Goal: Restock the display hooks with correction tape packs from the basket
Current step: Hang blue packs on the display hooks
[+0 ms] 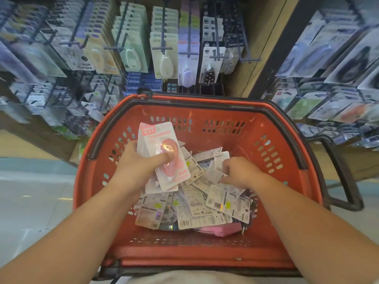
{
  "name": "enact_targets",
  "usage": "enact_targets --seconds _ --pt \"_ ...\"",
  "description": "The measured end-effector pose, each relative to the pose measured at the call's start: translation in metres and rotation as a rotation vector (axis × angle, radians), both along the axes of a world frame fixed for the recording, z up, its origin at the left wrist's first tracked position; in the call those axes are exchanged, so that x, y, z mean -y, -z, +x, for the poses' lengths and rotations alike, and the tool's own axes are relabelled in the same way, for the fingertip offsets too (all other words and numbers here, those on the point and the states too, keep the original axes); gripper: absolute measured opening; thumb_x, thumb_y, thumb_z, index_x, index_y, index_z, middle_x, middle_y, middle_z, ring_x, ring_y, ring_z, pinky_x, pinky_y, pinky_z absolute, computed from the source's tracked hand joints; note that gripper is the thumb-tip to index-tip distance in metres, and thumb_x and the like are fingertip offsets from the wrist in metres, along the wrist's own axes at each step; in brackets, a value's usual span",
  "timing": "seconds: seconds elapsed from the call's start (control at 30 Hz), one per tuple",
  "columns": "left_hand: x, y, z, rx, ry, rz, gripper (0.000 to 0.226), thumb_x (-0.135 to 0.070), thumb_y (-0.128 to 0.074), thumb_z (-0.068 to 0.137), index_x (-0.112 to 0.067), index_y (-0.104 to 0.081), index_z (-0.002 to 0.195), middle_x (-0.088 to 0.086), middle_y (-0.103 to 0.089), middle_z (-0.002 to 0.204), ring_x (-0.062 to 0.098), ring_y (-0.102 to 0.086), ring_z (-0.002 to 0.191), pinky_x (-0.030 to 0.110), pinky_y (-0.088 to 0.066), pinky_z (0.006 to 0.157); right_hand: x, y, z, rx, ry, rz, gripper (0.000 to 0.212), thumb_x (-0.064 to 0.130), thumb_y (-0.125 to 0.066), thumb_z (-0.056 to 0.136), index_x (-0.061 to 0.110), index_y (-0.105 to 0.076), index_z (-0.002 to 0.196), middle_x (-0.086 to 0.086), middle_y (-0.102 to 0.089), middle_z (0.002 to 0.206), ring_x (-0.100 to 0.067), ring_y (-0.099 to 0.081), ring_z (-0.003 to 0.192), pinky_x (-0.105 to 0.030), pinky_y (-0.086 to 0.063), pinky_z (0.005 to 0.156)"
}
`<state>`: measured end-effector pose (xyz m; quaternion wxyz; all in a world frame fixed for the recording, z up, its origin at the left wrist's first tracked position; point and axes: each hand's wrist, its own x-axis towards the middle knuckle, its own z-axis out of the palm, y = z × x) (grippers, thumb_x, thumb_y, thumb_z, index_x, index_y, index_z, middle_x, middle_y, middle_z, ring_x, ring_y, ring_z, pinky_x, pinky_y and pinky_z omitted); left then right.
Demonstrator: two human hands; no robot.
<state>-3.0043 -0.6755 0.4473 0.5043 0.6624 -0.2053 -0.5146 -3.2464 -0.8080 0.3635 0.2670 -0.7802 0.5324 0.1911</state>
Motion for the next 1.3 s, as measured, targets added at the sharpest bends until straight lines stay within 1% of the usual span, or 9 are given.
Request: enact_targets --seconds 0.3,0.43,0.5,0.63,0.7,0.87,1.0,1.2,1.3 --pt "0.002 -0.004 -0.012 -0.025 0.016 -0.085 0.036 0.003 -0.083 0.082 -0.022 -0.060 0.096 -0.015 -0.078 0.075 0.006 -0.078 0.075 0.022 -0.057 0.054 -0.022 -0.084 0.054 0.836 0.372 0.029 0.033 0.035 -0.075 0.089 0.004 -0.065 0.094 -0.015 -0.071 0.096 -0.025 -0.064 0.080 -0.040 -0.049 0.068" --pt "0.005 -0.011 -0.014 -0.020 0.015 -0.088 0.073 -0.021 -0.096 0.058 -0.018 -0.060 0.121 0.001 -0.080 0.108 0.021 -0.080 0.093 0.044 -0.065 0.074 -0.042 -0.094 0.065 1.096 0.552 0.401 0.049 0.060 -0.056 0.096 0.012 -0.058 0.087 -0.003 -0.066 0.090 -0.032 -0.064 0.090 -0.050 -0.050 0.088" --pt "0.006 -0.014 -0.013 -0.041 0.014 -0.094 0.078 -0.025 -0.093 0.053 -0.017 -0.064 0.125 0.009 -0.078 0.116 0.032 -0.078 0.101 0.060 -0.063 0.083 -0.045 -0.098 0.064 1.206 0.612 0.466 0.032 0.039 -0.048 0.106 0.014 -0.059 0.089 -0.003 -0.068 0.090 -0.026 -0.064 0.089 -0.047 -0.048 0.082" --pt "0.003 -0.019 -0.016 -0.047 0.074 -0.132 0.032 -0.008 -0.086 0.071 -0.034 -0.081 0.088 0.015 -0.080 0.104 0.041 -0.078 0.095 0.066 -0.061 0.082 -0.050 -0.095 0.058 1.216 0.571 0.479 0.039 0.033 -0.073 0.086 0.013 -0.059 0.117 -0.004 -0.076 0.105 -0.024 -0.072 0.101 -0.047 -0.057 0.089" --pt "0.000 -0.023 -0.020 -0.087 0.087 -0.152 0.028 -0.006 -0.084 0.075 -0.031 -0.081 0.087 0.020 -0.079 0.106 0.045 -0.077 0.095 0.073 -0.059 0.077 -0.051 -0.096 0.057 1.220 0.581 0.532 0.058 0.040 -0.074 0.078 0.015 -0.060 0.129 -0.008 -0.075 0.115 -0.027 -0.071 0.110 -0.049 -0.057 0.092" --pt "-0.004 -0.040 -0.016 -0.093 0.005 -0.216 0.043 0.007 -0.072 0.089 -0.033 -0.082 0.076 0.008 -0.081 0.091 0.034 -0.079 0.081 0.064 -0.062 0.062 -0.046 -0.108 0.055 1.350 0.641 0.515 0.029 0.021 -0.065 0.095 0.010 -0.062 0.122 -0.012 -0.076 0.111 -0.029 -0.073 0.097 -0.045 -0.062 0.077" --pt "-0.004 -0.067 -0.008 -0.013 -0.091 -0.306 0.029 0.003 -0.080 0.081 -0.022 -0.075 0.092 0.001 -0.081 0.088 0.022 -0.080 0.077 0.043 -0.063 0.056 -0.037 -0.138 0.057 1.412 0.600 0.419 0.021 0.019 -0.056 0.104 0.026 -0.059 0.123 -0.005 -0.077 0.105 -0.025 -0.076 0.080 -0.038 -0.058 0.048" --pt "-0.004 -0.111 0.015 0.117 -0.245 -0.387 0.081 -0.025 -0.091 0.055 -0.015 -0.060 0.129 0.011 -0.077 0.119 0.035 -0.077 0.105 0.062 -0.062 0.083 -0.022 -0.187 0.073 1.424 0.322 0.214 0.025 0.017 -0.070 0.095 0.026 -0.063 0.118 -0.001 -0.076 0.107 -0.027 -0.075 0.084 -0.029 -0.050 0.045" --pt "-0.010 -0.129 0.031 0.149 -0.308 -0.438 0.071 -0.026 -0.091 0.052 -0.022 -0.068 0.119 0.010 -0.077 0.117 0.035 -0.077 0.104 0.065 -0.061 0.084 -0.017 -0.205 0.086 1.458 0.295 0.171 0.024 0.016 -0.073 0.093 0.026 -0.066 0.114 0.000 -0.077 0.106 -0.028 -0.074 0.088 -0.033 -0.053 0.051"
